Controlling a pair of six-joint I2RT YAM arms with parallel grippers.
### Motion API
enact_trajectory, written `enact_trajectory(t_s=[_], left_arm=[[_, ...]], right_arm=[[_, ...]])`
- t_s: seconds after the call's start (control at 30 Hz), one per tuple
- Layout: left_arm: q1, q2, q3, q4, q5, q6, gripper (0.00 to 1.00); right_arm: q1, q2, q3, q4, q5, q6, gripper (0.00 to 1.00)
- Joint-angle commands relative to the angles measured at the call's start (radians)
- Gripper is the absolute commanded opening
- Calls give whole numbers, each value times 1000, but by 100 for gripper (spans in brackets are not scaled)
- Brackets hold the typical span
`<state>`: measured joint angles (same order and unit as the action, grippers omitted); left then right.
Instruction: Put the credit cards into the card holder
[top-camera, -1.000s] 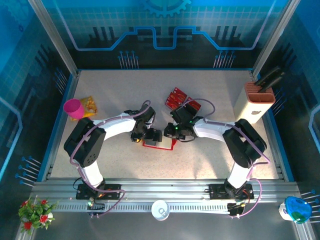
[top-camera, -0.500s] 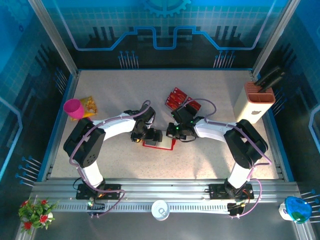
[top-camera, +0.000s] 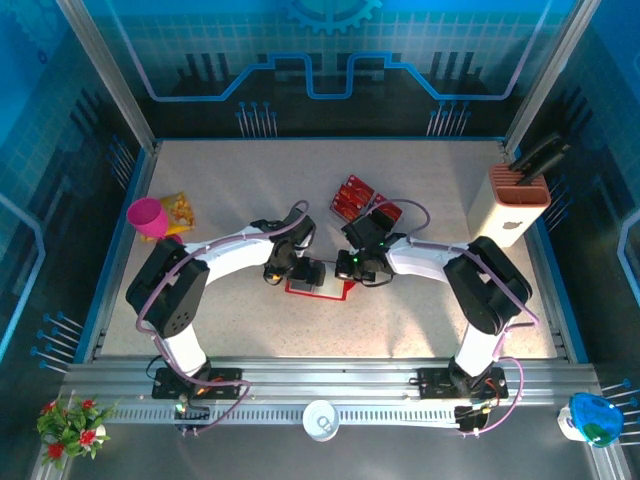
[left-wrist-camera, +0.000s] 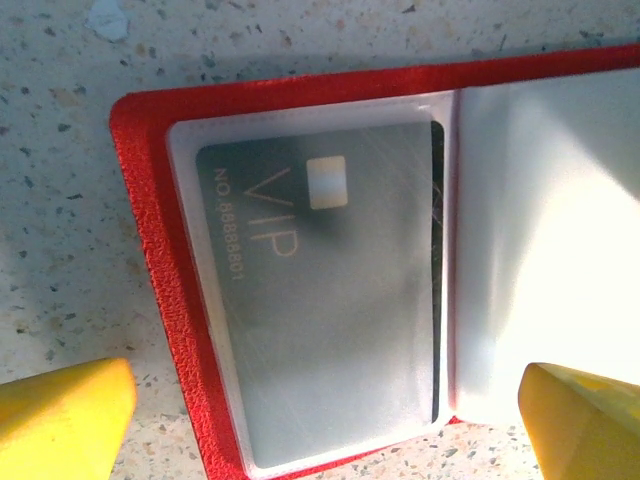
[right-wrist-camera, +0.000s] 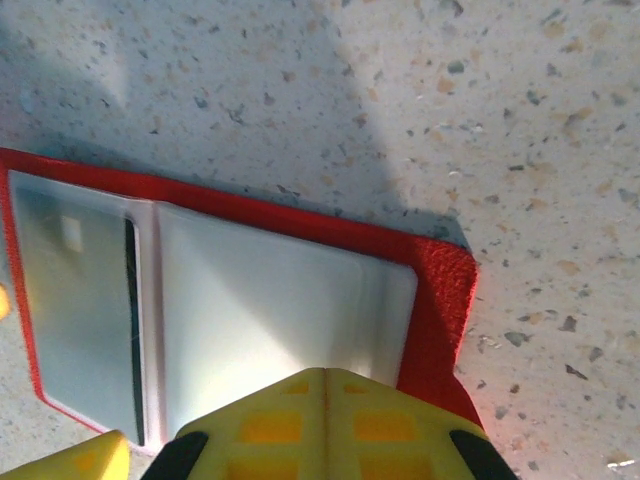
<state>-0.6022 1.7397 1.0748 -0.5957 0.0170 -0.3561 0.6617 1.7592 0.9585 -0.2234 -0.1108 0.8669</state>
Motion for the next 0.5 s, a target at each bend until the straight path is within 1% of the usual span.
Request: enact_trajectory(t_s=[0.0, 0.23, 0.47], left_arm=[[-18, -25, 15, -18, -39, 42, 99], [-43, -20, 4, 6, -68, 50, 99], [-47, -18, -16, 23, -96, 47, 99]], right_arm=[[-2, 31, 32, -3, -18, -16, 0], [15, 84, 56, 27, -57, 2, 0], [17, 85, 40, 59, -69, 29, 0]])
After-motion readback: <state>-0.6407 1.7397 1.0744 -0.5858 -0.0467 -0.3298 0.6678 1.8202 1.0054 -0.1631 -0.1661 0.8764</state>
